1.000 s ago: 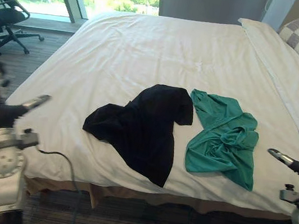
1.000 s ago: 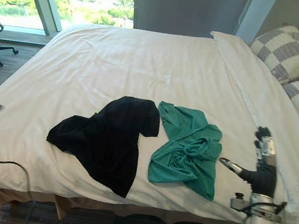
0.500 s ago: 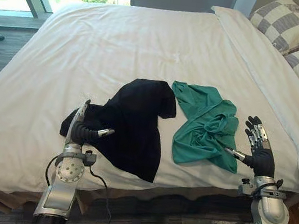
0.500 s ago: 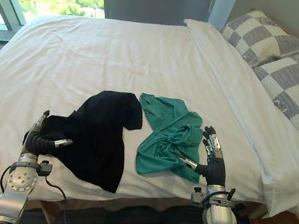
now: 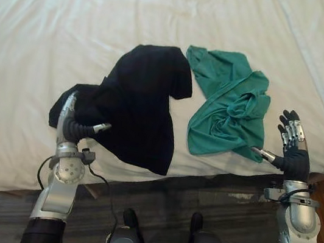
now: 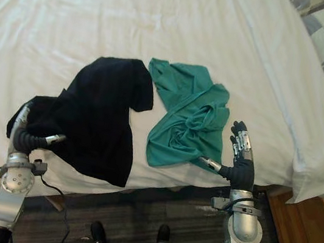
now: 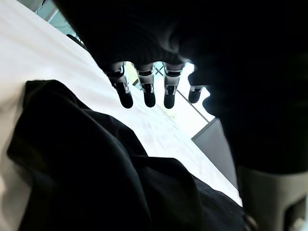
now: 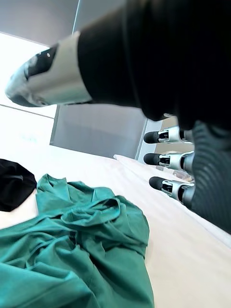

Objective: Tidy the bed and pick cloth on bed and put in laundry

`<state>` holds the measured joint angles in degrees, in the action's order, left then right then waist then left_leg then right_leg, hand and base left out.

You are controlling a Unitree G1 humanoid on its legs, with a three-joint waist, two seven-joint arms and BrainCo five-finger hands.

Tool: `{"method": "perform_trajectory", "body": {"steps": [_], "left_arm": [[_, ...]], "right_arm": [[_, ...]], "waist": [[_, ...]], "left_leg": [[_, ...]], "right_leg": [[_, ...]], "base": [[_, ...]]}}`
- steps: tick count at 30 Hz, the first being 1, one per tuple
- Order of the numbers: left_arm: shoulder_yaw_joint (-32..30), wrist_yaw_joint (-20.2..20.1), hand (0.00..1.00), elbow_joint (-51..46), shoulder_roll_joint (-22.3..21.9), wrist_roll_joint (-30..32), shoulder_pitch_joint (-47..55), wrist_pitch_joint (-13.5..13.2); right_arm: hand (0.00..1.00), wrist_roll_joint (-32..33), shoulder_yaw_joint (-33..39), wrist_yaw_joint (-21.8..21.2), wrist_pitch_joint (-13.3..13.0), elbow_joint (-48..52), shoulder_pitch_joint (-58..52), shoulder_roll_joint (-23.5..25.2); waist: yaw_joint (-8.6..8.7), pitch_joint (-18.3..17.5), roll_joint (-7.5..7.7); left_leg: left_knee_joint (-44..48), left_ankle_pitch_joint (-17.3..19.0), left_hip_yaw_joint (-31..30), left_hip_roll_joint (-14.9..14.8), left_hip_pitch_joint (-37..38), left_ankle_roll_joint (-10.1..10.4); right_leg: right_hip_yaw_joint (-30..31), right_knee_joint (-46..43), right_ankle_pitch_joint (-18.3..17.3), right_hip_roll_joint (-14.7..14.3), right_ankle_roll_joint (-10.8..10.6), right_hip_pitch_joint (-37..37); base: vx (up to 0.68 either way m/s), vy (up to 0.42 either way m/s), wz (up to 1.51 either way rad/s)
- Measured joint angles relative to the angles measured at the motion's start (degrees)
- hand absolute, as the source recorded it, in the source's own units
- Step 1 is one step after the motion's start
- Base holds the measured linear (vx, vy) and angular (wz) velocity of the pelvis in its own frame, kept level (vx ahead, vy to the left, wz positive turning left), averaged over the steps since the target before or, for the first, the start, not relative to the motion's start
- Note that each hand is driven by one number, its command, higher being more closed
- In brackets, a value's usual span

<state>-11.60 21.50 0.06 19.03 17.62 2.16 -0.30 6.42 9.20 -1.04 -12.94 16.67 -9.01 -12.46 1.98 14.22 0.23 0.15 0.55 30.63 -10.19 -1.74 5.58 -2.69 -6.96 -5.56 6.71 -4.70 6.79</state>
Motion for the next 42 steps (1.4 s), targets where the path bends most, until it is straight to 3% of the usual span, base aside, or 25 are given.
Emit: {"method": "perform_trajectory", "body": {"steps": [7,9,13,20,24,25,26,28,30,33,35,40,42], "left_arm": [[-0.1,1.4,0.00,-4.4,0.2,0.0,-3.3,0.5],[0.4,1.6,0.00,-6.0,0.2,0.3,-4.7,1.7],[2.0,2.6,0.00,-8.3,0.2,2.3,-5.7,3.9],[5.0,3.3,0.00,-9.5,0.3,4.5,-8.2,10.8],[6.0,-0.4,0.00,-9.4,0.9,6.4,-9.1,16.1],[6.9,-2.3,1.00,-9.0,2.0,7.3,-10.3,17.7],[7.6,-5.2,1.00,-6.4,3.4,9.4,-11.0,19.3],[7.2,-9.6,1.00,-4.9,3.6,14.0,-12.1,21.8],[6.7,-14.7,1.00,-4.8,4.3,20.8,-12.2,24.7],[7.6,-18.1,1.00,-2.6,5.4,24.5,-11.4,24.9],[8.5,-18.6,1.00,-2.6,6.5,24.6,-10.6,24.9],[11.4,-18.7,1.00,-2.1,8.0,22.8,-9.4,23.6],[11.7,-18.8,1.00,0.0,9.1,13.8,-9.2,21.3]], "right_arm": [[0.00,1.6,1.9,0.0,-1.0,9.5,0.5,-1.3],[0.00,2.5,1.9,-0.2,-1.3,12.6,0.3,-1.6],[0.00,3.0,1.9,-1.0,-1.3,16.5,0.2,-1.7],[0.00,4.3,1.6,-3.1,-1.3,19.4,0.1,-2.3],[0.00,5.5,2.7,-3.7,-2.2,21.4,0.1,-2.7],[0.00,5.9,3.6,-3.8,-2.6,21.8,0.1,-3.6],[0.00,6.6,4.4,-3.9,-3.8,22.0,0.1,-4.1],[0.00,7.5,5.1,-4.5,-4.5,22.1,1.5,-4.9],[0.00,8.2,6.1,-5.1,-4.7,22.2,1.8,-5.6],[0.00,8.2,6.2,-5.7,-6.9,22.3,2.1,-6.8],[0.00,8.0,5.9,-6.2,-8.0,22.5,3.4,-7.0],[0.00,7.1,4.1,-7.6,-8.2,23.1,5.4,-7.4],[0.00,4.9,1.2,-8.0,-6.9,23.5,5.9,-8.6]], "waist": [[-0.38,4.9,-1.01],[-1.33,6.1,-0.96],[-1.35,7.3,-1.06],[-1.46,9.4,-1.59],[-1.31,10.3,-2.60],[-1.04,10.9,-2.92],[-1.09,11.5,-3.07],[-1.26,11.9,-3.38],[-1.16,13.0,-4.97],[-0.91,12.9,-5.38],[-0.69,12.4,-6.36],[0.11,12.4,-6.32],[0.27,12.4,-6.30]], "left_leg": [[1.2,0.0,0.7,-0.8,-3.5,0.0],[2.6,0.2,2.0,-1.3,-3.8,-0.3],[5.0,0.6,2.7,-2.0,-5.4,-0.8],[9.6,2.0,5.2,-3.0,-7.2,-1.7],[11.1,2.1,5.1,-3.4,-8.4,-1.7],[11.1,2.0,5.1,-4.1,-8.2,-1.8],[11.1,2.1,5.0,-3.8,-8.9,-1.7],[12.9,3.0,5.2,-4.5,-11.2,-1.2],[16.5,2.9,5.1,-6.1,-12.3,-1.4],[15.4,4.3,4.7,-5.1,-12.4,-1.2],[13.5,2.5,5.7,-4.2,-11.4,-1.9],[14.1,2.5,5.2,-2.3,-9.6,-2.0],[14.7,2.5,5.2,-2.0,-8.2,-2.0]], "right_leg": [[1.0,-2.6,0.0,-0.4,0.0,4.9],[2.3,-4.1,-0.1,-0.7,0.1,6.2],[3.0,-5.3,-0.2,-0.7,0.3,7.8],[5.1,-10.1,-0.5,-0.9,0.7,12.1],[5.0,-16.3,-0.7,-0.9,1.0,16.0],[5.0,-23.0,-1.9,-1.5,2.0,20.4],[5.4,-17.0,-1.6,-2.4,2.5,20.4],[5.0,-13.5,-1.8,-2.4,2.0,20.1],[4.9,-13.0,-1.8,-2.9,2.0,19.6],[5.5,-13.1,-1.8,-2.3,2.0,18.5],[5.7,-13.2,-1.8,-2.2,1.7,18.3],[5.8,-12.7,-1.2,-0.5,0.7,16.0],[5.7,-12.6,-0.7,-0.1,-0.1,14.3]], "base": [[0.01,-0.023,-0.07],[0.05,-0.037,-0.25],[0.05,-0.033,-0.12],[0.05,-0.009,-0.20],[0.06,-0.021,-0.06],[0.07,-0.113,0.11],[0.08,-0.133,0.16],[0.10,-0.086,-0.07],[0.10,-0.101,-0.18],[0.08,-0.007,-0.11],[0.07,0.087,-0.20],[0.07,0.072,-0.03],[0.07,0.071,-0.01]]}}
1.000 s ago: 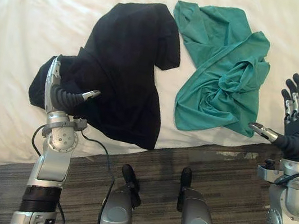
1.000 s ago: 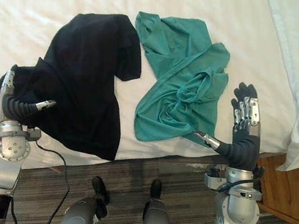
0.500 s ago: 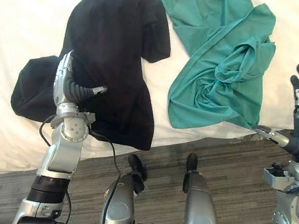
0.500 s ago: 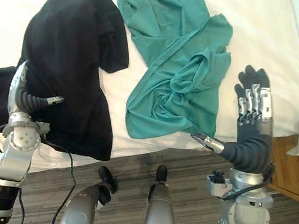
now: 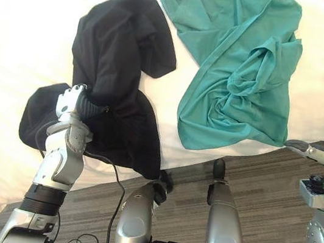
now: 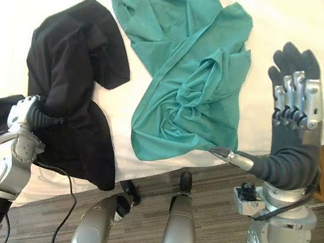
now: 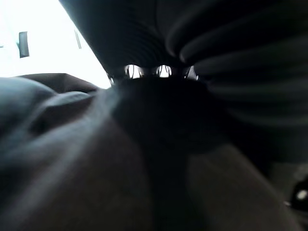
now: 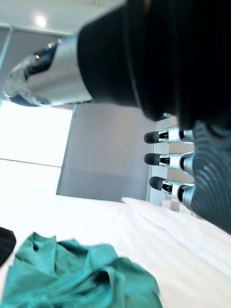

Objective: Tidy the bed and pick cloth on bed and put in laundry

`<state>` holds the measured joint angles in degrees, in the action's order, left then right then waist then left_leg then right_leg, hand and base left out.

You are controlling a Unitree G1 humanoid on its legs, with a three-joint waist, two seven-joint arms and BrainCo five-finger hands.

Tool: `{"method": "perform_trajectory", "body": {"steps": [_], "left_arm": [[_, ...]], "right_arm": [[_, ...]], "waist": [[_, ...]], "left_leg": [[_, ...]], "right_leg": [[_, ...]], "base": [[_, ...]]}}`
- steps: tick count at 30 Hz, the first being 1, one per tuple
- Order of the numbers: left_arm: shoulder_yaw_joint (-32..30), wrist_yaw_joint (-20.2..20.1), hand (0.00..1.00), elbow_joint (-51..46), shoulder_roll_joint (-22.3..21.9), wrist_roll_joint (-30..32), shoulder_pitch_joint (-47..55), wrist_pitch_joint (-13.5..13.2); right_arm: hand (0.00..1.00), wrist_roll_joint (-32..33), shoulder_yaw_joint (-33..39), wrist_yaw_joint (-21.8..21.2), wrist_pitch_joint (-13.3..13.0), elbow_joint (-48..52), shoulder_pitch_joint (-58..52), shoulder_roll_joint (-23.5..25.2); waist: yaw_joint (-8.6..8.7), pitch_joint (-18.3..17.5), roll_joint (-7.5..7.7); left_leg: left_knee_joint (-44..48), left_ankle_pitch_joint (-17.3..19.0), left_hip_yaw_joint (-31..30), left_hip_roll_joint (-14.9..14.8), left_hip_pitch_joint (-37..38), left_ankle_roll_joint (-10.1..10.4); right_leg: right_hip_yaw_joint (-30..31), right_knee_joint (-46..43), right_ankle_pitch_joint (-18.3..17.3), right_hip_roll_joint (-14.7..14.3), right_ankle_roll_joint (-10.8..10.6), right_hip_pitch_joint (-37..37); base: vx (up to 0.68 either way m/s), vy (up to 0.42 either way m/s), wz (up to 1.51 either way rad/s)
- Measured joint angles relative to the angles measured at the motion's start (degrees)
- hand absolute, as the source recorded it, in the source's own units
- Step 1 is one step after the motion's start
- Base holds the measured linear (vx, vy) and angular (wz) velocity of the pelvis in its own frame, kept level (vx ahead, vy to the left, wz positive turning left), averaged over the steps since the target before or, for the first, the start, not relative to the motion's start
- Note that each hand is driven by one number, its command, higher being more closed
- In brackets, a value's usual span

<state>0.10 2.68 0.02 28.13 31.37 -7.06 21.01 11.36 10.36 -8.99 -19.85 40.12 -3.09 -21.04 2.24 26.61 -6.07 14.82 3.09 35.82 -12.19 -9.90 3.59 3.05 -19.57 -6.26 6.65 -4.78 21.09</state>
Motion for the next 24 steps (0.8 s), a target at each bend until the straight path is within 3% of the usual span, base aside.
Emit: {"method": "perform_trajectory", "body": {"steps": [4,5,6,7,8,9,10,11,13,17,21,24], "left_arm": [[0.0,-1.3,1.00,4.0,-0.1,-12.9,0.2,-3.2],[0.0,-2.7,1.00,5.7,-0.3,-15.7,0.6,-4.6],[-0.1,-2.9,1.00,6.3,-0.5,-16.8,1.0,-5.3],[0.0,-3.8,1.00,6.9,-1.1,-18.2,1.7,-7.0],[0.0,-4.9,1.00,7.8,-2.2,-19.7,2.1,-9.1],[0.0,-4.9,1.00,8.3,-2.8,-20.6,1.9,-9.8],[-0.1,-5.0,1.00,9.7,-4.8,-22.4,1.9,-11.8],[-0.3,-5.3,1.00,11.5,-5.5,-24.0,1.9,-13.5],[-1.2,-6.1,1.00,13.7,-7.0,-24.1,2.0,-15.3],[-3.7,-8.3,1.00,15.2,-8.4,-24.0,2.0,-16.8],[-4.6,-11.2,1.00,15.1,-6.5,-23.8,1.8,-16.9],[-4.6,-12.7,1.00,14.5,-5.3,-23.8,0.6,-16.9]], "right_arm": [[0.00,-7.4,-5.3,-0.1,4.8,1.4,1.2,-0.2],[0.00,-11.0,-7.8,0.0,6.9,0.9,1.8,-0.2],[0.00,-12.3,-8.8,0.1,7.3,0.3,2.0,0.0],[0.00,-15.5,-10.4,0.4,8.7,-1.6,3.0,0.1],[0.00,-18.5,-11.5,1.0,11.0,-5.2,4.2,0.1],[0.00,-19.4,-12.1,1.2,12.3,-6.3,4.6,0.2],[0.00,-21.5,-13.8,1.8,14.1,-9.0,5.3,0.2],[0.00,-23.7,-15.8,2.7,15.8,-12.4,5.7,0.7],[0.00,-26.3,-17.1,4.2,18.5,-18.3,6.9,1.8],[0.00,-29.4,-16.1,8.5,23.8,-28.7,11.6,1.9],[0.00,-32.2,-15.3,10.6,30.4,-42.3,14.8,1.8],[0.00,-36.6,-15.3,11.4,33.7,-48.5,17.5,1.9]], "waist": [[-0.16,-0.5,0.52],[-0.48,-1.1,2.12],[-0.81,-1.8,2.50],[-1.24,-3.3,2.41],[-1.60,-4.2,1.48],[-1.39,-4.2,1.78],[-1.61,-4.8,2.13],[-2.43,-5.7,3.33],[-2.59,-7.2,5.64],[-2.98,-7.3,5.49],[-2.96,-7.0,7.08],[-2.78,-6.3,8.37]], "left_leg": [[4.3,0.0,-0.1,-0.7,0.7,0.0],[9.6,1.7,-0.3,-2.0,-1.7,0.4],[8.3,4.3,-0.4,-1.4,-2.0,1.1],[-2.3,3.1,-0.6,0.6,-1.7,-0.6],[-8.1,-2.6,0.2,0.9,0.4,-2.6],[-8.1,-2.8,-0.7,1.2,0.6,-2.8],[-7.7,-3.0,-2.1,0.8,0.9,-3.1],[-7.1,-2.9,-2.4,0.9,1.3,-3.0],[-6.0,-1.4,-3.8,1.9,2.0,-1.8],[-6.9,-1.4,-6.1,1.4,2.1,-1.6],[-8.1,-2.0,-8.5,1.6,3.0,-1.1],[-9.0,-2.0,-9.9,2.5,2.8,-1.1]], "right_leg": [[-0.3,0.0,0.3,0.8,-0.4,-2.7],[-0.3,0.5,0.3,1.9,-0.4,-4.2],[-0.2,0.8,0.3,2.2,-0.4,-4.3],[-0.8,0.5,0.3,2.2,-0.5,-4.4],[-1.7,-2.6,-0.2,1.2,-1.2,-4.7],[-2.3,-5.7,-0.3,1.5,-1.3,-3.9],[-2.5,-6.0,-4.7,0.1,-0.5,-1.8],[-2.7,3.2,-2.6,-1.3,0.5,-2.9],[-4.5,9.3,3.2,-1.1,1.2,-4.6],[-5.6,11.5,4.7,-2.3,1.2,-6.4],[-5.6,13.4,7.1,-2.9,1.0,-8.2],[-5.6,14.5,7.9,-2.6,0.7,-8.2]], "base": [[0.08,0.037,0.09],[0.06,0.051,0.12],[0.10,0.100,0.13],[0.11,0.151,-0.02],[0.14,0.148,0.13],[0.17,0.049,0.32],[0.18,-0.046,0.52],[0.14,-0.068,0.49],[0.16,-0.054,0.42],[0.09,-0.022,0.14],[0.01,-0.002,0.04],[-0.06,0.031,0.03]]}}
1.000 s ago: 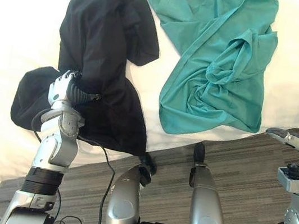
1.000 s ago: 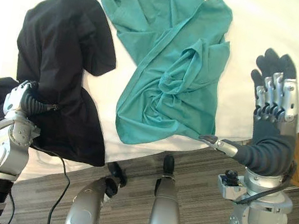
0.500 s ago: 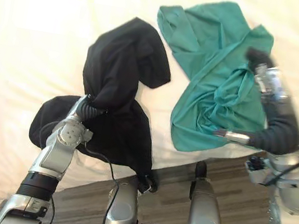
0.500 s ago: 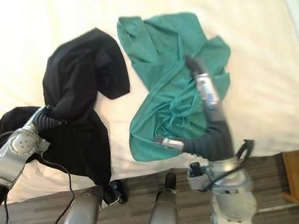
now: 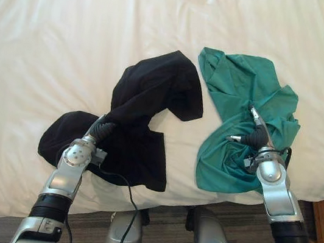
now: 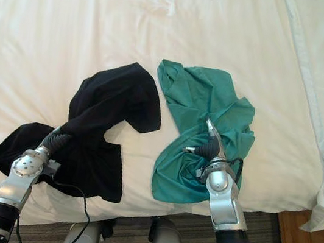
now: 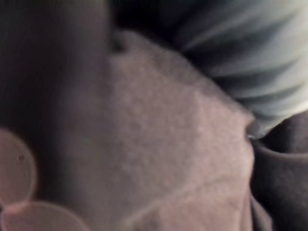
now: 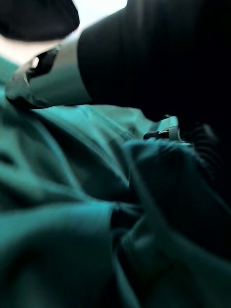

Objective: Tidy the bed and pick cloth on bed and put in laundry

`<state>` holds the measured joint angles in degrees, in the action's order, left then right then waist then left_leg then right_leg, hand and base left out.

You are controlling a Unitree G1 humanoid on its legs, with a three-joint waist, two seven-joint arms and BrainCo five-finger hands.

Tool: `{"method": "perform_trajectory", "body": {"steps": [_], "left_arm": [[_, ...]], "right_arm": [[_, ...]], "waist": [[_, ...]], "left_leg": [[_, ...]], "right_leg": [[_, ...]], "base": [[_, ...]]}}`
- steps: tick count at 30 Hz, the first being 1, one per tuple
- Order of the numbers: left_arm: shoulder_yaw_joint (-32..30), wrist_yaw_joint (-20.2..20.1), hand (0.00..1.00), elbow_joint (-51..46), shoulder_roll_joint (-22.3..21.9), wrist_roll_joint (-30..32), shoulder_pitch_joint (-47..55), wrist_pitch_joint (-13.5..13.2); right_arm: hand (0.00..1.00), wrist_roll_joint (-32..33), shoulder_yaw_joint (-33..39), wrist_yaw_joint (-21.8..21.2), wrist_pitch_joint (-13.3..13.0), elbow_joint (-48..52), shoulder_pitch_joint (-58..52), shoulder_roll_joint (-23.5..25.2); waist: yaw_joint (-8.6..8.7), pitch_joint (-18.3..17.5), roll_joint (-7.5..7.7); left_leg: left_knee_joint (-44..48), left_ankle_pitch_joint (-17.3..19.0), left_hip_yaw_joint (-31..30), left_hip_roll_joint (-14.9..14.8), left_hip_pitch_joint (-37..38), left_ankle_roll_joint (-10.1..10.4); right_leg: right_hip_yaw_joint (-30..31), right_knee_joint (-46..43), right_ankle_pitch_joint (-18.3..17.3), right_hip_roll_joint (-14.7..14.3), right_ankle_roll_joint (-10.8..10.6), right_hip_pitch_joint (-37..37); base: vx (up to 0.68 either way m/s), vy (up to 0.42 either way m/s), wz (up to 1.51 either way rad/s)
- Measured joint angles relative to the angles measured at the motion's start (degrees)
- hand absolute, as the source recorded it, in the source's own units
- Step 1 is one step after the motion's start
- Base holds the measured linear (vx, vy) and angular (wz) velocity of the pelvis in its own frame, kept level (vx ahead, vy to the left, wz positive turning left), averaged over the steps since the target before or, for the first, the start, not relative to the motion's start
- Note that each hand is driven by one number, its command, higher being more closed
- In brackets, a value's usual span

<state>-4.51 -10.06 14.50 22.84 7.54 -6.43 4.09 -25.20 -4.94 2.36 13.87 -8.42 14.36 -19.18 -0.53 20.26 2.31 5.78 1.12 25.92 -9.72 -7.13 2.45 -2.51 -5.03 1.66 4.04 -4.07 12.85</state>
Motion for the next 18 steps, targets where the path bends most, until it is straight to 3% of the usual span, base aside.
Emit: {"method": "perform_trajectory", "body": {"steps": [4,8,11,12,16,18], "left_arm": [[-0.2,-2.1,1.00,-2.8,2.3,0.9,-0.6,0.0],[-1.3,-2.8,1.00,-6.2,4.0,0.9,-2.2,0.0],[-1.5,-2.7,1.00,-6.4,4.4,0.9,-2.9,0.1],[-1.3,-2.7,1.00,-6.3,4.4,1.0,-3.3,0.3],[0.1,-1.3,1.00,-5.9,4.5,1.0,-4.6,0.4],[1.6,-0.6,1.00,-3.9,3.7,1.1,-7.3,0.4]], "right_arm": [[0.00,-5.3,0.2,1.9,4.8,-4.9,5.1,0.0],[0.00,-8.7,1.2,7.3,9.8,-9.0,8.5,0.2],[0.00,-9.1,2.3,7.5,10.2,-9.6,9.7,0.3],[1.00,-9.5,2.6,7.5,10.2,-10.0,10.0,0.4],[1.00,-10.0,5.0,6.2,10.2,-12.7,11.0,2.8],[1.00,-9.2,8.2,6.2,10.1,-14.6,11.2,3.5]], "waist": [[-0.09,0.8,1.53],[-0.53,3.1,3.18],[-0.34,3.5,3.45],[-0.43,3.7,3.28],[-1.00,3.7,3.50],[-2.37,3.2,4.39]], "left_leg": [[-0.8,0.4,-1.9,0.4,-1.0,0.4],[-0.5,0.9,-3.8,0.6,-3.2,0.8],[-0.6,-0.2,-3.8,0.7,-4.3,1.0],[-0.4,-0.2,-3.9,0.7,-4.4,0.9],[0.6,-0.1,-4.4,0.5,-5.8,0.9],[0.8,0.0,-4.4,0.6,-6.0,0.8]], "right_leg": [[0.0,1.7,1.2,0.0,-0.1,0.3],[0.1,2.5,1.1,0.2,0.1,1.1],[0.3,2.5,1.4,0.2,0.2,2.8],[0.3,2.5,1.5,0.1,0.0,2.8],[0.0,3.2,2.2,0.0,0.1,2.8],[-0.1,3.6,2.7,0.2,0.4,2.8]], "base": [[-0.11,0.023,0.07],[-0.13,0.000,0.14],[-0.09,-0.021,0.01],[-0.02,-0.019,0.04],[-0.02,-0.003,0.04],[0.00,0.000,0.00]]}}
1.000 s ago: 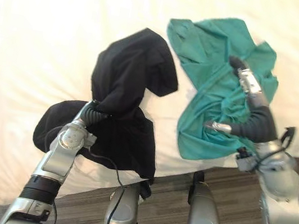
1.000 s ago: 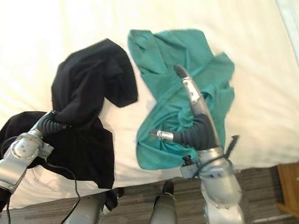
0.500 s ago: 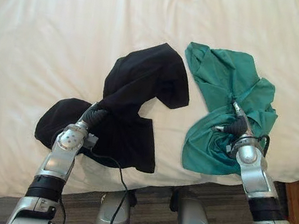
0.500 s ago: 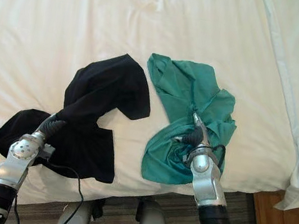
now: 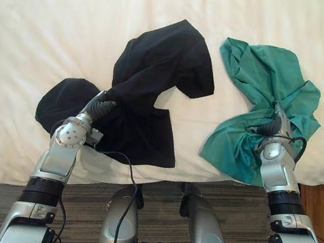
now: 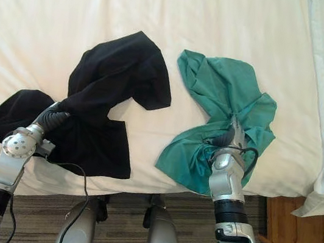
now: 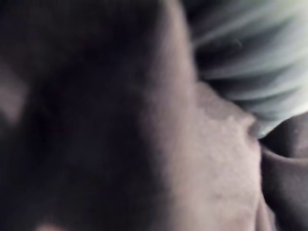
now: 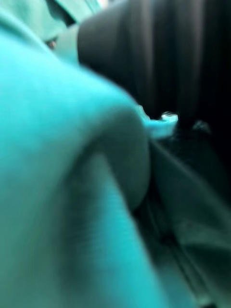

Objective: Tidy the bed and pick cloth on bed and put in laundry

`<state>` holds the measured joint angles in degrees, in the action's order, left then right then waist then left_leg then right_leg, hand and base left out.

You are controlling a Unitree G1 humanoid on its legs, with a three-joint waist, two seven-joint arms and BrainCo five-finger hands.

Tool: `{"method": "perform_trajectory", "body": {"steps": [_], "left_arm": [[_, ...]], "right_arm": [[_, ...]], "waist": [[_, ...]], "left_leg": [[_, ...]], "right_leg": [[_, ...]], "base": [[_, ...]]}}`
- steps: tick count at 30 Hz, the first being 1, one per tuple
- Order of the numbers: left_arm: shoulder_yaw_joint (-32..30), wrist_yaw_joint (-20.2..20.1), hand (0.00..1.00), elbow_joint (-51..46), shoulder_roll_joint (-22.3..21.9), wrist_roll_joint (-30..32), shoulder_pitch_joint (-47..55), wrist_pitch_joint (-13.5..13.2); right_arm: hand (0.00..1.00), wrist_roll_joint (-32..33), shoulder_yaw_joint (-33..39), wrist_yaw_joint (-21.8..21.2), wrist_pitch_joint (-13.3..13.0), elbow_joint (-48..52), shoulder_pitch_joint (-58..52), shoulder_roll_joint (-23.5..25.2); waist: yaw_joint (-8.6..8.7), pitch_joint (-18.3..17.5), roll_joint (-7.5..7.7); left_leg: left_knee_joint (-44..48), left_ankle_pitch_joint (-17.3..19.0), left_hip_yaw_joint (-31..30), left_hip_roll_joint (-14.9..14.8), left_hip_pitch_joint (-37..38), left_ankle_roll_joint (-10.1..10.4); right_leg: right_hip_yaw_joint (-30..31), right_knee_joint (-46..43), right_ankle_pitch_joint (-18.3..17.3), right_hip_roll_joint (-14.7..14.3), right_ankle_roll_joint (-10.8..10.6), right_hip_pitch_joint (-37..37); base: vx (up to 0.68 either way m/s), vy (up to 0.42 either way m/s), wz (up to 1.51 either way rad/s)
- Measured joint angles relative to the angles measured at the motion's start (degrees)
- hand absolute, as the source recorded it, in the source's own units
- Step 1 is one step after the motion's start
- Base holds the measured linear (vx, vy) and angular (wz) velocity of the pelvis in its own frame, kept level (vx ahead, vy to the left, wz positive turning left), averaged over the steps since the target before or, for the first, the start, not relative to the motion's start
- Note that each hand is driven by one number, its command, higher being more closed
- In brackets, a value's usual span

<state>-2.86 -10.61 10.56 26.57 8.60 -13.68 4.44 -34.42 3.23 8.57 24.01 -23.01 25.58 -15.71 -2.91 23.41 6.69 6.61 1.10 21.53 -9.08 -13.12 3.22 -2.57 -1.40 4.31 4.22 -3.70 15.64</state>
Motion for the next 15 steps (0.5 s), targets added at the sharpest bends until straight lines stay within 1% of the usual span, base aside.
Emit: {"method": "perform_trajectory", "body": {"steps": [1,2,3,4,6,7,8,9,10,11,12,13,14,15], "left_arm": [[0.2,0.2,1.00,0.5,-0.5,0.1,-0.6,0.0],[0.6,1.0,1.00,1.4,-1.4,0.4,-1.6,0.0],[1.1,1.9,1.00,2.4,-2.5,2.1,-2.9,0.0],[1.1,2.3,1.00,2.7,-2.9,2.5,-3.2,0.0],[1.0,4.0,1.00,3.8,-3.9,4.4,-4.0,0.0],[1.0,4.3,1.00,4.2,-4.2,4.5,-4.2,0.0],[0.9,4.8,1.00,4.9,-5.0,4.5,-4.7,0.0],[0.5,4.9,1.00,6.4,-5.7,4.5,-5.6,0.0],[0.5,5.0,1.00,6.9,-5.9,4.5,-5.9,0.0],[0.5,5.7,1.00,7.6,-6.1,4.5,-6.3,0.0],[0.4,6.8,1.00,8.6,-6.3,4.5,-6.6,0.0],[0.4,7.2,1.00,9.1,-6.4,4.5,-6.8,0.0],[0.4,8.3,1.00,10.3,-6.9,4.5,-7.4,0.0],[0.4,9.2,1.00,10.9,-7.3,4.3,-7.7,0.0]], "right_arm": [[1.00,0.9,0.8,0.0,-0.1,-1.1,0.4,0.1],[1.00,3.5,2.2,0.0,-0.6,-3.8,1.8,-0.1],[1.00,8.2,4.1,0.7,-1.8,-5.9,2.2,-0.7],[1.00,10.5,4.7,0.9,-2.6,-6.8,2.2,-0.9],[1.00,19.7,6.9,1.9,-6.2,-9.8,2.2,-1.2],[1.00,20.8,7.3,2.0,-6.8,-10.3,2.2,-1.3],[1.00,23.0,7.9,2.3,-8.2,-10.9,2.1,-1.3],[1.00,25.9,8.5,2.9,-10.5,-11.8,1.9,-1.3],[1.00,26.7,8.8,3.0,-11.3,-11.9,1.7,-1.3],[1.00,27.9,9.2,3.1,-13.1,-12.0,1.4,-1.3],[1.00,29.9,9.6,3.1,-15.4,-12.9,1.4,-1.3],[1.00,30.5,9.6,3.1,-16.2,-13.2,1.3,-1.3],[1.00,31.9,9.6,3.1,-18.2,-13.7,0.7,-1.2],[1.00,32.1,9.5,3.1,-19.4,-14.2,0.4,-1.1]], "waist": [[-0.29,-0.1,0.09],[-0.94,-0.1,0.19],[-1.36,-0.6,0.84],[-1.42,-0.7,0.99],[-1.29,-1.4,1.59],[-1.27,-1.5,1.54],[-1.26,-1.8,1.58],[-1.23,-2.0,1.33],[-1.22,-2.1,1.18],[-1.11,-2.1,0.81],[-1.02,-2.2,0.58],[-1.00,-2.2,0.49],[-1.00,-2.4,0.27],[-1.04,-2.5,0.18]], "left_leg": [[0.1,0.0,-0.1,0.0,0.0,0.0],[0.5,0.1,-0.1,0.0,-0.1,-0.1],[0.5,0.1,-0.3,0.0,-0.3,-0.1],[0.5,0.1,-0.3,0.0,-0.4,-0.1],[0.5,0.1,-0.3,0.0,-0.8,-0.1],[0.5,0.1,-0.3,0.0,-0.9,-0.1],[0.5,0.0,-0.2,0.1,-0.9,-0.1],[0.3,-0.2,0.0,0.2,-0.9,0.0],[0.1,-0.3,0.0,0.2,-0.9,0.0],[-0.6,-0.8,0.0,0.3,-0.7,0.0],[-1.8,-1.5,0.2,0.5,0.0,0.1],[-2.3,-1.8,0.3,0.5,0.3,0.2],[-3.6,-2.5,0.4,0.6,0.9,0.3],[-4.5,-3.0,0.5,0.6,1.5,0.3]], "right_leg": [[-0.1,0.0,0.0,0.0,0.0,0.0],[-0.5,0.0,0.2,0.1,0.2,-0.1],[-0.7,0.0,0.3,0.1,0.6,0.0],[-0.9,0.0,0.3,0.1,0.7,0.0],[-1.2,-0.1,0.2,0.3,1.2,0.2],[-1.2,-0.2,0.2,0.3,1.2,0.4],[-1.2,-0.3,0.2,0.3,1.3,0.5],[-1.2,-0.5,0.1,0.4,1.3,0.8],[-1.2,-0.5,0.1,0.4,1.4,0.9],[-1.2,-0.5,0.2,0.4,1.4,1.0],[-1.2,-0.5,0.2,0.4,1.4,1.1],[-1.2,-0.5,0.3,0.3,1.5,1.1],[-1.2,-0.3,0.3,0.2,1.5,0.9],[-1.2,-0.2,0.3,0.0,1.5,0.8]], "base": [[0.00,0.030,0.04],[-0.01,0.029,0.06],[-0.02,0.024,0.07],[-0.03,0.022,0.10],[-0.03,0.018,0.07],[-0.03,0.016,0.01],[-0.03,0.016,-0.02],[-0.03,0.015,-0.04],[-0.03,0.010,-0.05],[-0.03,-0.004,-0.06],[-0.02,-0.006,-0.06],[-0.01,-0.018,-0.04],[0.00,-0.017,-0.04],[0.01,-0.034,-0.04]]}}
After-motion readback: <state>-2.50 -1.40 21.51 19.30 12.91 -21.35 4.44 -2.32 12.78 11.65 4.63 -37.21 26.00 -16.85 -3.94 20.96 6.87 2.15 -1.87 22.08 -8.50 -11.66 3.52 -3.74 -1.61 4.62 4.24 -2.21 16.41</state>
